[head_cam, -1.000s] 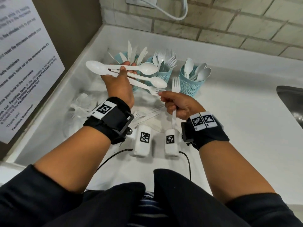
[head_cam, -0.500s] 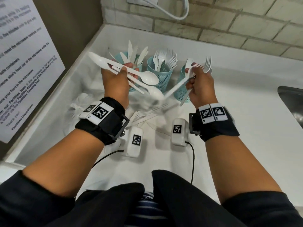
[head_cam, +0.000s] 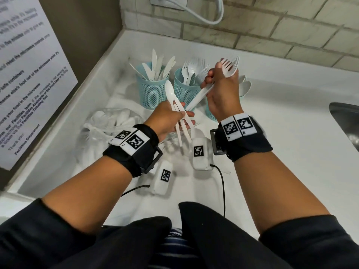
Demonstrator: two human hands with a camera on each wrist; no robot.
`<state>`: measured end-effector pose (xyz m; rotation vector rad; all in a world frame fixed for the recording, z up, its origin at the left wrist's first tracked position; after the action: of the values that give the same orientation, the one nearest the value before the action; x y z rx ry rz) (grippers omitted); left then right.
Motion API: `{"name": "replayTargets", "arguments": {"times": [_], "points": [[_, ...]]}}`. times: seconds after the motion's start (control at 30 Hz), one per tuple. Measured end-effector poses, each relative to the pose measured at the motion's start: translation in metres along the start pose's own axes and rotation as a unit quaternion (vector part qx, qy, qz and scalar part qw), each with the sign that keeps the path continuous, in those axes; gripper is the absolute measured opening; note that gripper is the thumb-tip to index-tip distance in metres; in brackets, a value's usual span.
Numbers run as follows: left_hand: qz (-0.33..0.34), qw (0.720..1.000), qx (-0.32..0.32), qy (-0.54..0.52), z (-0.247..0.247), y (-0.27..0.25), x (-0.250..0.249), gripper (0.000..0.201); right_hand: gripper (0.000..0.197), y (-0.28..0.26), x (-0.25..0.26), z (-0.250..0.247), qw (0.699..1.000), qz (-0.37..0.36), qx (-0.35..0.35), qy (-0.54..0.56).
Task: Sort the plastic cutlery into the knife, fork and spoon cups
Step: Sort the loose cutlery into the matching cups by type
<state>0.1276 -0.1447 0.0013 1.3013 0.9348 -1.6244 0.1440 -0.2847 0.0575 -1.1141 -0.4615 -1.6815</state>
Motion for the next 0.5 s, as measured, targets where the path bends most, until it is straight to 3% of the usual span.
{"name": "replayTargets", "arguments": {"times": [0.13, 0.3, 0.5], "points": [[0.004, 1.000, -0.019, -0.001, -0.003, 0.002, -0.002, 0.024, 0.016, 0.003, -0.012, 0.007, 0.999, 0.032, 0.025, -0.016], [0.009, 1.000, -0.019, 0.007, -0.008, 0.001, -0.004, 0.022, 0.021, 0.006, -0.016, 0.017, 0.981, 0.079, 0.033, -0.173], [0.023, 0.999, -0.032, 0.002, -0.017, 0.006, -0.012, 0.024, 0.013, 0.027, 0.033, 0.027, 0.996, -0.075, 0.015, -0.039]]}}
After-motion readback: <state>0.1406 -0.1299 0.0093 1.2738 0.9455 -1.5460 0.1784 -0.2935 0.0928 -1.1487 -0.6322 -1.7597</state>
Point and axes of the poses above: each hand's wrist, its own y-axis towards the middle knuckle, its own z-axis out of the palm, x = y × z, the point moved 9 cm from there along y, towards the middle knuckle, and after that the axes turned 15 degrees about z, right-handed, at the moved point
